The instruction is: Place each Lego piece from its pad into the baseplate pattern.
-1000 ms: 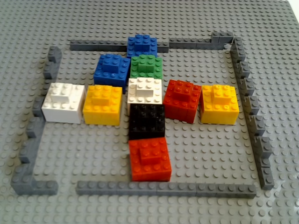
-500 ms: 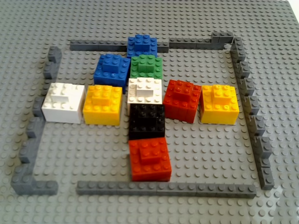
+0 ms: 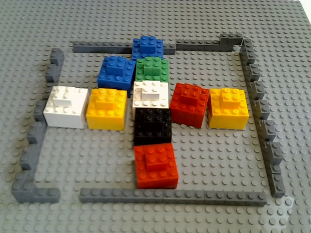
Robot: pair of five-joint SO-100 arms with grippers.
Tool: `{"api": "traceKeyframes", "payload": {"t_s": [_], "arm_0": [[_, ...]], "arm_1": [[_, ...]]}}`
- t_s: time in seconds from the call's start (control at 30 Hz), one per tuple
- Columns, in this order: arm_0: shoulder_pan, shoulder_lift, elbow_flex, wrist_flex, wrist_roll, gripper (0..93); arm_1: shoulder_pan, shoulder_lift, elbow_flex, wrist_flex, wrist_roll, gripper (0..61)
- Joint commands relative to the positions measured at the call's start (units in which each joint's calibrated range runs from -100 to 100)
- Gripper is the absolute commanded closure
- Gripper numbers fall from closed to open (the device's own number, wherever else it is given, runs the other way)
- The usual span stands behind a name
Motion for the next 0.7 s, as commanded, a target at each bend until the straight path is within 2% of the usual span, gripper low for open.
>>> {"api": "traceKeyframes", "payload": {"t_s": [0.0,0.23,0.3,0.37,0.53,0.67], "arm_0": [[0.2,1.5,-5.3,-0.3,0.1,76.0],[0.0,4.8,-9.3,-0.3,0.2,76.0],[0.0,5.7,-10.8,-0.3,0.2,76.0],[0.0,6.7,-12.1,-0.3,0.2,76.0],[-0.5,7.7,-14.3,-0.3,0.2,76.0],[-0.7,7.8,-14.1,-0.3,0.2,76.0]], "arm_1": [[-1.5,-1.0,-4.2,-0.7,-0.1,43.6],[-2.1,0.4,-4.1,-0.8,-0.4,44.5],[-2.1,0.5,-4.2,-0.9,0.0,47.4],[-2.1,0.5,-4.4,-0.8,0.2,55.9],[-1.8,-0.5,-5.5,-0.1,0.4,61.2],[-1.7,-3.6,-6.1,0.8,0.5,61.2]]}}
